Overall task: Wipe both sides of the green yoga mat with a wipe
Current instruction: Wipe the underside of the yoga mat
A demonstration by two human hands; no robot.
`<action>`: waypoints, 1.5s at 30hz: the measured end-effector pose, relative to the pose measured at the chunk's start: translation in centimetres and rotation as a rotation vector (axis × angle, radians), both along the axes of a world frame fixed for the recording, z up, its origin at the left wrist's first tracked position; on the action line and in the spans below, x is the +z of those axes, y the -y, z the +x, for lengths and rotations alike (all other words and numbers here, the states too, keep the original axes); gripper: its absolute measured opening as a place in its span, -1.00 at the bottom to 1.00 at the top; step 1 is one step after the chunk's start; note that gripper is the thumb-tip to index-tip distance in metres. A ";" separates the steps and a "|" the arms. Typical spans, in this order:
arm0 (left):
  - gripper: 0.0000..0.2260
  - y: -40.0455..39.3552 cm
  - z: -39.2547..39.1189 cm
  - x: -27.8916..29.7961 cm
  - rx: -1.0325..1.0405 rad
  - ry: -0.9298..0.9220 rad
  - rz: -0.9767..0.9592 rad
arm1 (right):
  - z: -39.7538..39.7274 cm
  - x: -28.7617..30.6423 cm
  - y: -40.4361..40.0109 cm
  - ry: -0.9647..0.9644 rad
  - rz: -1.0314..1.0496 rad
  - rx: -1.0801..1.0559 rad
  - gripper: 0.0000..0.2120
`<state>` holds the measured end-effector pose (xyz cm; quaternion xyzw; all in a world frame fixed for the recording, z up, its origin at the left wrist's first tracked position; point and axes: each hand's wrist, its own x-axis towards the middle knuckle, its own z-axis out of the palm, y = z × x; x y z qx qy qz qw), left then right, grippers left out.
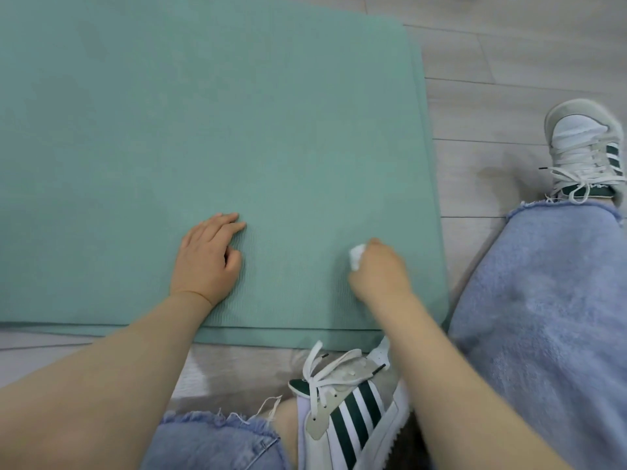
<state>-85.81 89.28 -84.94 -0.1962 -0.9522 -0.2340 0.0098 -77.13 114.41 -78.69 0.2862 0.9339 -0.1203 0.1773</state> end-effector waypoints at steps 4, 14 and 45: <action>-0.52 -0.1 0.0 0.1 -0.003 0.001 -0.010 | -1.2 0.3 10.0 -0.129 -0.270 0.445 -0.82; -0.55 0.0 -0.1 0.0 -0.008 -0.006 0.003 | 2.8 2.1 -9.5 0.550 0.293 0.053 -0.69; -0.54 0.1 -0.1 -0.1 -0.014 -0.024 0.018 | 1.6 2.9 11.1 0.092 -0.434 0.423 -0.75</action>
